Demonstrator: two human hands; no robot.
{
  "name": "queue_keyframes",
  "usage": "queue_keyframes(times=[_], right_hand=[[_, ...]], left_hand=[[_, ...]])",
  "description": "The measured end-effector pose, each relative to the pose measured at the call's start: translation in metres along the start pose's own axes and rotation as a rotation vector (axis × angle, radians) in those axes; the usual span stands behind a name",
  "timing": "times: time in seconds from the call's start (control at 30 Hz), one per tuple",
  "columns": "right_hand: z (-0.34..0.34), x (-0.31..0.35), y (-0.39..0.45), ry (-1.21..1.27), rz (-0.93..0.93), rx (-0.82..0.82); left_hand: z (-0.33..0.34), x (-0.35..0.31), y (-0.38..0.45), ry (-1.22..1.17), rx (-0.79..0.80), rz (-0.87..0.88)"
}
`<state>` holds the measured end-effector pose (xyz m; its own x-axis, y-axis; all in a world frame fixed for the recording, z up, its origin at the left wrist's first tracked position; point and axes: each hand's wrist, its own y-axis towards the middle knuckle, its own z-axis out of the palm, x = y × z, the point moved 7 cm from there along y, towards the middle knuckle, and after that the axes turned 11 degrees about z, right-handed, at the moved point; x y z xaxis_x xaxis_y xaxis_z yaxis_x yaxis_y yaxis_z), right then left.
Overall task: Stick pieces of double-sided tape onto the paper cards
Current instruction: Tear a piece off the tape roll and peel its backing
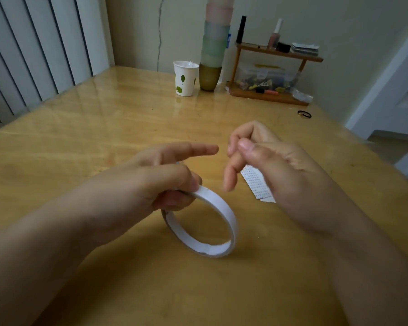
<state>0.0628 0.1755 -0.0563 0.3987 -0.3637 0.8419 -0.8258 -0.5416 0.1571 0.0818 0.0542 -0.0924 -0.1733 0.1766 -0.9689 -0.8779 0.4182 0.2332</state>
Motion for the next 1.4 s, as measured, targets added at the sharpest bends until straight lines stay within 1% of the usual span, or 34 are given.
queue_keyframes(times=[0.03, 0.07, 0.13, 0.2, 0.23, 0.27, 0.3, 0.33, 0.37, 0.4, 0.53, 0.63, 0.77, 0.87, 0.97, 1.03, 1.07, 1.13, 1.17, 1.2, 1.27, 1.33, 1.4], right_hand=[[0.000, 0.000, 0.001, 0.081, 0.003, 0.020], [-0.005, -0.002, 0.002, 0.146, 0.018, -0.003], [-0.024, -0.014, 0.005, 0.300, 0.115, -0.138], [-0.047, -0.035, 0.006, 0.427, 0.277, -0.309], [-0.058, -0.045, 0.005, 0.384, 0.363, -0.397], [-0.068, -0.053, 0.003, 0.232, 0.445, -0.468], [-0.074, -0.058, 0.001, 0.031, 0.518, -0.493], [-0.077, -0.062, -0.001, -0.156, 0.574, -0.473], [-0.076, -0.065, -0.002, -0.291, 0.614, -0.431], [-0.074, -0.068, -0.003, -0.377, 0.655, -0.383], [-0.060, -0.084, -0.003, -0.530, 0.773, -0.256], [-0.050, -0.089, 0.000, -0.557, 0.757, -0.224], [-0.042, -0.086, 0.002, -0.478, 0.704, -0.204], [-0.045, -0.076, 0.004, -0.434, 0.589, -0.284], [-0.051, -0.057, 0.003, -0.338, 0.480, -0.389], [-0.047, -0.046, 0.003, -0.243, 0.435, -0.371], [-0.042, -0.043, 0.004, -0.193, 0.425, -0.328], [-0.025, -0.042, 0.005, -0.108, 0.424, -0.204], [-0.016, -0.043, 0.007, -0.090, 0.427, -0.143], [-0.008, -0.046, 0.007, -0.103, 0.432, -0.095], [0.004, -0.051, 0.007, -0.191, 0.446, -0.049], [0.011, -0.053, 0.007, -0.309, 0.465, -0.034], [0.015, -0.053, 0.008, -0.370, 0.473, -0.029]], left_hand=[[-0.004, -0.001, 0.000, -0.019, -0.039, 0.002], [-0.006, -0.003, 0.000, -0.034, -0.071, 0.003], [-0.007, -0.005, -0.001, -0.046, -0.093, 0.001], [-0.004, -0.005, -0.001, -0.043, -0.083, -0.006], [-0.003, -0.004, 0.000, -0.040, -0.079, -0.011], [-0.002, -0.003, -0.001, -0.038, -0.076, -0.016], [-0.002, -0.003, -0.001, -0.035, -0.072, -0.021], [-0.001, -0.003, -0.001, -0.031, -0.066, -0.022], [-0.001, -0.003, -0.001, -0.027, -0.066, -0.021], [-0.002, -0.003, 0.000, -0.025, -0.081, -0.020], [-0.005, -0.003, -0.002, 0.001, -0.141, -0.023], [-0.005, -0.004, -0.002, 0.022, -0.143, -0.029], [-0.004, -0.004, -0.002, 0.036, -0.141, -0.022], [-0.008, -0.008, -0.001, 0.035, -0.183, 0.029], [-0.023, -0.018, 0.000, 0.016, -0.326, 0.169], [-0.037, -0.027, -0.003, 0.105, -0.448, 0.268], [-0.041, -0.030, -0.005, 0.192, -0.492, 0.304], [-0.044, -0.033, -0.007, 0.449, -0.531, 0.325], [-0.041, -0.032, -0.006, 0.603, -0.512, 0.293], [-0.037, -0.027, -0.003, 0.755, -0.455, 0.229], [-0.028, -0.015, 0.001, 0.990, -0.312, 0.093], [-0.020, -0.005, 0.002, 1.117, -0.201, 0.045], [-0.016, 0.001, 0.002, 1.173, -0.139, 0.025]])
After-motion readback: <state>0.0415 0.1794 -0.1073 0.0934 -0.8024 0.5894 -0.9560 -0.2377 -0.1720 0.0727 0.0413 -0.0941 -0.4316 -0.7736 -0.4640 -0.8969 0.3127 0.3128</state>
